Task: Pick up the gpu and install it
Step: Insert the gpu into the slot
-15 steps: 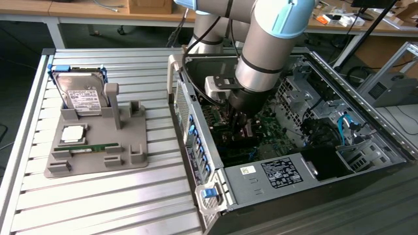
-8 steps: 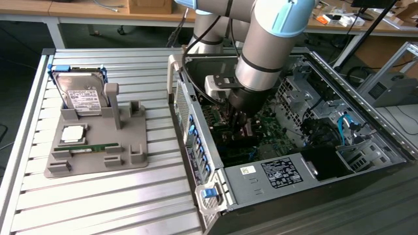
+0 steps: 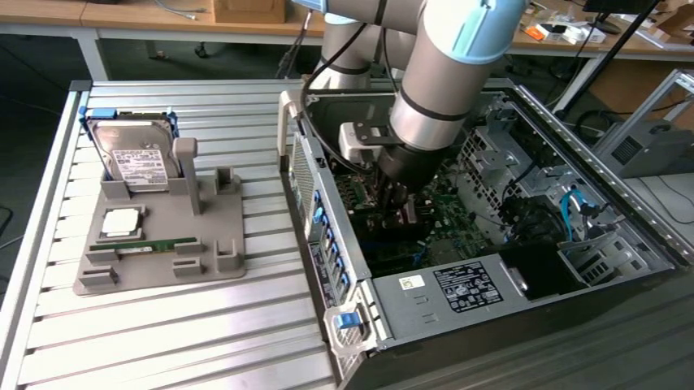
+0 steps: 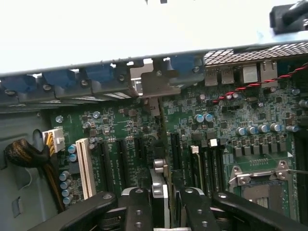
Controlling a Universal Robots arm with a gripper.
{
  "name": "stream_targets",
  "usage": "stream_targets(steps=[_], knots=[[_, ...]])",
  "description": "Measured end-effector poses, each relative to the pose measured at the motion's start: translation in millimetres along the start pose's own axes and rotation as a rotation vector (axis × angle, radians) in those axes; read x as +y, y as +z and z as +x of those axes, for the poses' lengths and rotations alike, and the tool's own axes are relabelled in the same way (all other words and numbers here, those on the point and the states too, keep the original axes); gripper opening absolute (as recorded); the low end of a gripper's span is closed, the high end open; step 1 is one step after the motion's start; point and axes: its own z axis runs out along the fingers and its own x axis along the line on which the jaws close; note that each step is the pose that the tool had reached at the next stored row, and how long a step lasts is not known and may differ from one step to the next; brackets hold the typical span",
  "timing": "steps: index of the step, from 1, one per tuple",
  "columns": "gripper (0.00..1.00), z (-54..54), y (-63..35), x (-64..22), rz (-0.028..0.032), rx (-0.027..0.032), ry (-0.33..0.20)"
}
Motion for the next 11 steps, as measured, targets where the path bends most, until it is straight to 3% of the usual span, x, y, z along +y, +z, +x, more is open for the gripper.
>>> stream_targets(steps=[6, 7, 8, 9, 11], knots=[[0.27, 2.0, 0.1, 1.4, 0.0003, -0.0008, 0.000], [0.27, 1.9, 0.1, 1.5, 0.0008, 0.0042, 0.000], [0.27, 2.0, 0.2, 1.6, 0.0039, 0.0286, 0.000], [0.27, 2.1, 0.1, 1.6, 0.0061, 0.0474, 0.000], [0.27, 2.1, 0.1, 1.6, 0.0089, 0.0714, 0.000]])
